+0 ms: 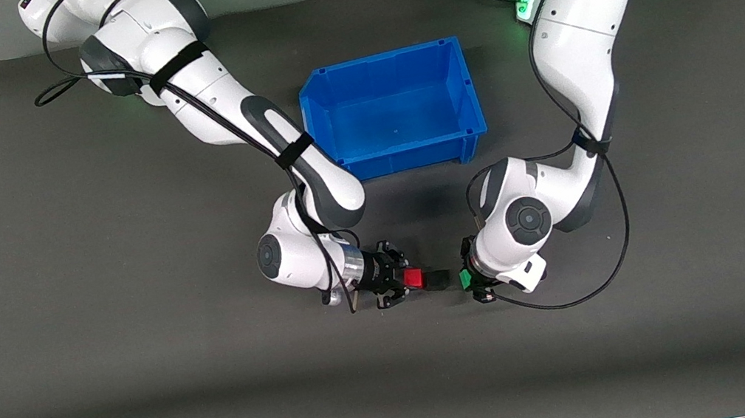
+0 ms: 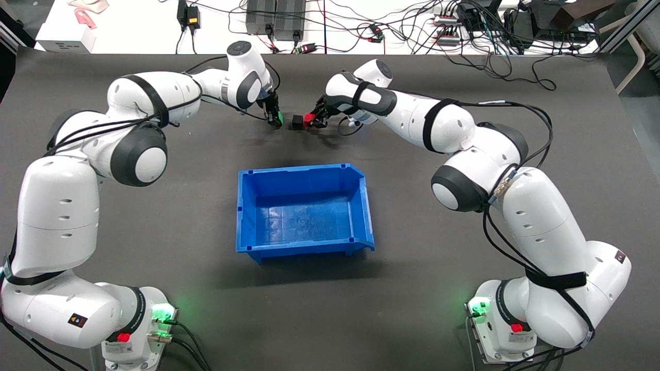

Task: Attach green and red cubes to black cube
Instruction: 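Carry the red cube and green cube toward the black cube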

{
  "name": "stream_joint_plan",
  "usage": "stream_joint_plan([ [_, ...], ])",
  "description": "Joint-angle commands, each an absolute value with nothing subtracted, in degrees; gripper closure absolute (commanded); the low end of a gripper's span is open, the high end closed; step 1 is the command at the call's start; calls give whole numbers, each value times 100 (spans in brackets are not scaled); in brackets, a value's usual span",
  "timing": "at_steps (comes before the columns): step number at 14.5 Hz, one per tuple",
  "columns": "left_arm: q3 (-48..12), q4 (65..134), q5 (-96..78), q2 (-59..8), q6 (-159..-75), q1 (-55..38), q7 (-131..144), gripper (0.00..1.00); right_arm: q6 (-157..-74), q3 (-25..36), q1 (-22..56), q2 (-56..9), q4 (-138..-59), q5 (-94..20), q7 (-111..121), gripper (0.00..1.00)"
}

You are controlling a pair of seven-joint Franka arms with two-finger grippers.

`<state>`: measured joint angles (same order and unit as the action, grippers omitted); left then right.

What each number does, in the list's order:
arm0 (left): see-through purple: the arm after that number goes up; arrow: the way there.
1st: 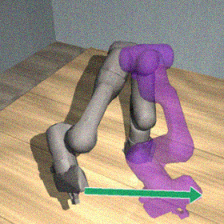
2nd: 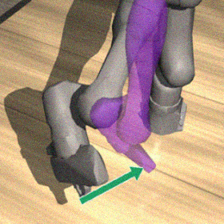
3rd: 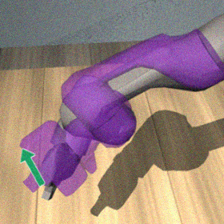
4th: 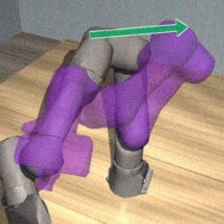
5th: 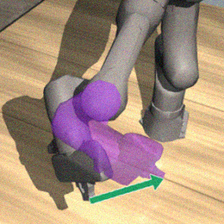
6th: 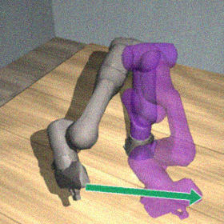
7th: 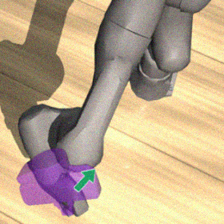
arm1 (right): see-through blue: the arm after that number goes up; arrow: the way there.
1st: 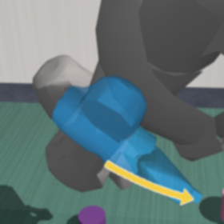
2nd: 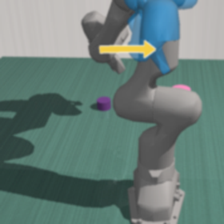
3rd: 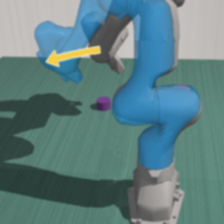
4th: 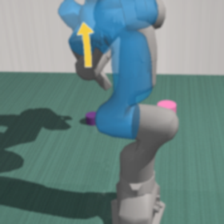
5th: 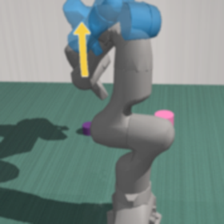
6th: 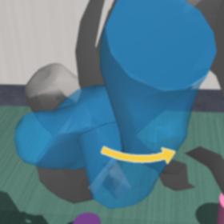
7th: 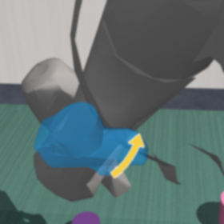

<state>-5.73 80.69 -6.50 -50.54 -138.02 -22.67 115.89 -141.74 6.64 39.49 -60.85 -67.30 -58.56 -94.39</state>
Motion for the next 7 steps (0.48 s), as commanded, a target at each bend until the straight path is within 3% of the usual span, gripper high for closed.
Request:
stream_joint_plan([
  [1, -510, 7647, -721, -5308, -13755, -2382, 11707, 100, -14229, 747, 4017, -6302, -6460, -5950, -9580, 80],
  [7, -589, 7603, -729, -5300, -13755, -2435, 11716, 100, -14309, 747, 4078, -6398, -6381, -5941, -9589, 80],
])
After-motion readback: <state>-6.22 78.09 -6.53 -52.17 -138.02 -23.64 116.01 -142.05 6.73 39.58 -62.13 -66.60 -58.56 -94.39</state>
